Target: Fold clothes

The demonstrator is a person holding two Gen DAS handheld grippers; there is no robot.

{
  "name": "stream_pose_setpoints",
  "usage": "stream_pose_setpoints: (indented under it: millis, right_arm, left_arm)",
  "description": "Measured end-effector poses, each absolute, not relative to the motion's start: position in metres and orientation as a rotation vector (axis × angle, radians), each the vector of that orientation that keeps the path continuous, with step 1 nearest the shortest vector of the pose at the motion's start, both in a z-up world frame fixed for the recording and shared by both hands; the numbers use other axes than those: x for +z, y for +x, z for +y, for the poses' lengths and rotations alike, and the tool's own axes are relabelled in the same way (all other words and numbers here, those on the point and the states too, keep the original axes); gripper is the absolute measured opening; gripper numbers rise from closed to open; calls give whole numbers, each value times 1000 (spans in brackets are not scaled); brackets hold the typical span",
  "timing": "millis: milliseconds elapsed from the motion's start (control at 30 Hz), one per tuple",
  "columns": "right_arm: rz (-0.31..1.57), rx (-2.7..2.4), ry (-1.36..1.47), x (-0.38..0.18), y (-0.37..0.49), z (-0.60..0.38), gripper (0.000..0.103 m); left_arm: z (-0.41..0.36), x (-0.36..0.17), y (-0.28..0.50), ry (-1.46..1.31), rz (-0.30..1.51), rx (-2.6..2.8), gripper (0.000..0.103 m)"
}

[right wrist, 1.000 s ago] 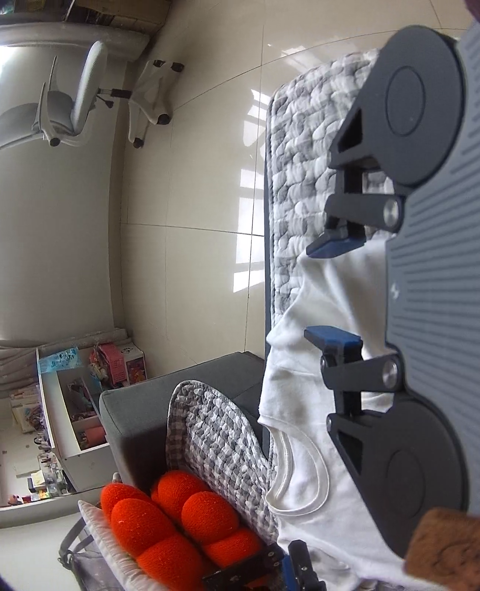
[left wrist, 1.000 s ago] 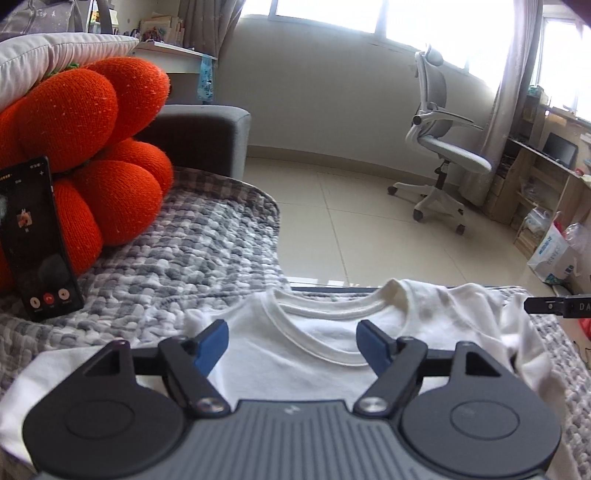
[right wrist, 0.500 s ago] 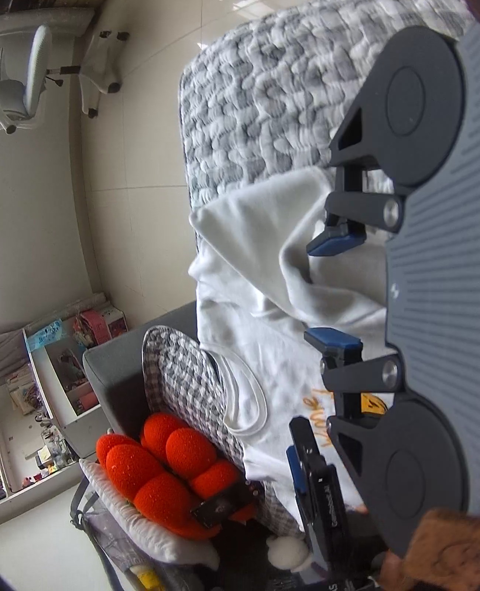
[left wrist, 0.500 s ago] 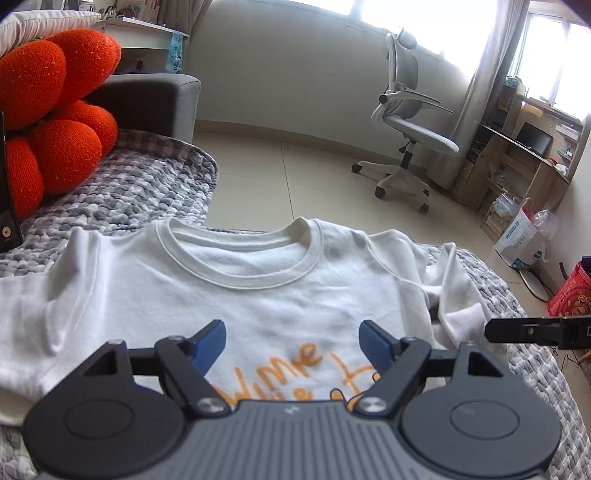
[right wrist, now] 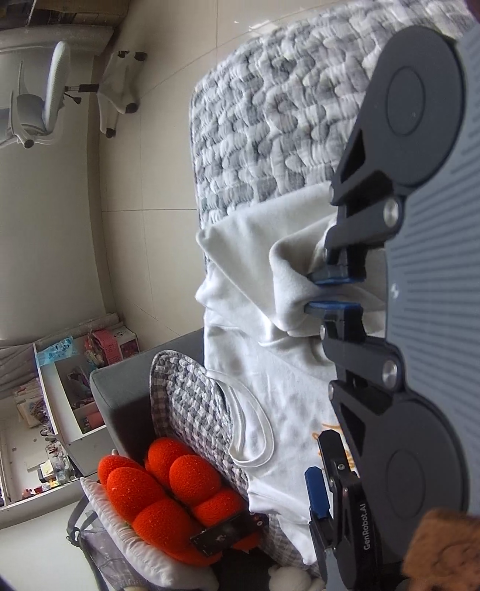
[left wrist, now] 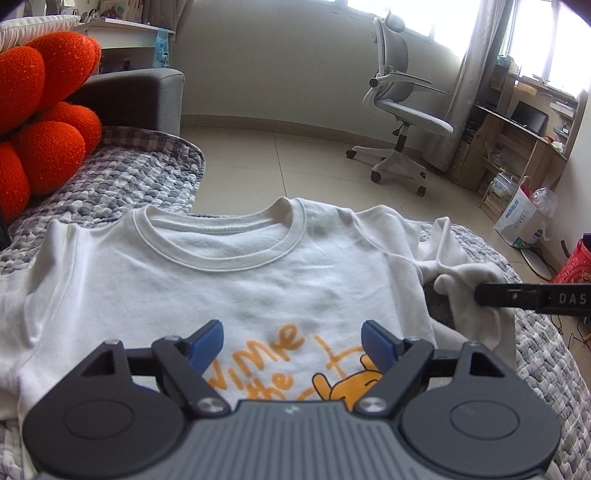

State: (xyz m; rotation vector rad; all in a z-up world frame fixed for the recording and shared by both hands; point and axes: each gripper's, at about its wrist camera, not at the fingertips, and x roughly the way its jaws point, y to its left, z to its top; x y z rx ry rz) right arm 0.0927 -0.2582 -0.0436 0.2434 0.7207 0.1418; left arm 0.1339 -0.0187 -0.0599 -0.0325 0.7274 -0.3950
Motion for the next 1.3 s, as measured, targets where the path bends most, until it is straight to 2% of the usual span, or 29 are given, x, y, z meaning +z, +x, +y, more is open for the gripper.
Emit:
stream_pose_setpoints:
  millis: [333, 800, 933, 1167, 1200, 1267, 1300]
  right_arm:
    - [686, -19, 148, -19, 87, -316, 10]
    - [777, -145, 207, -50, 121, -402, 10]
    - [778, -159, 229, -57, 127, -416, 19]
    - [761, -184, 228, -55, 120, -440, 24]
    - [758, -183, 233, -55, 119, -443, 26]
    - [757, -180, 246, -56, 116, -448, 40]
    - [757, -181, 250, -56, 115, -450, 40]
  left_arm:
    - [-30, -43, 148, -17, 675, -392, 83]
    - [-58, -59, 201, 30, 683, -354, 82]
    - [-65, -65, 217, 37, 695, -341, 80]
    - [-70, -68, 228, 62, 687, -321, 80]
    - [-71, -68, 229, 66, 685, -318, 80]
    - [-72, -69, 230, 74, 681, -312, 80]
    - [-73, -69, 231, 78, 679, -309, 80]
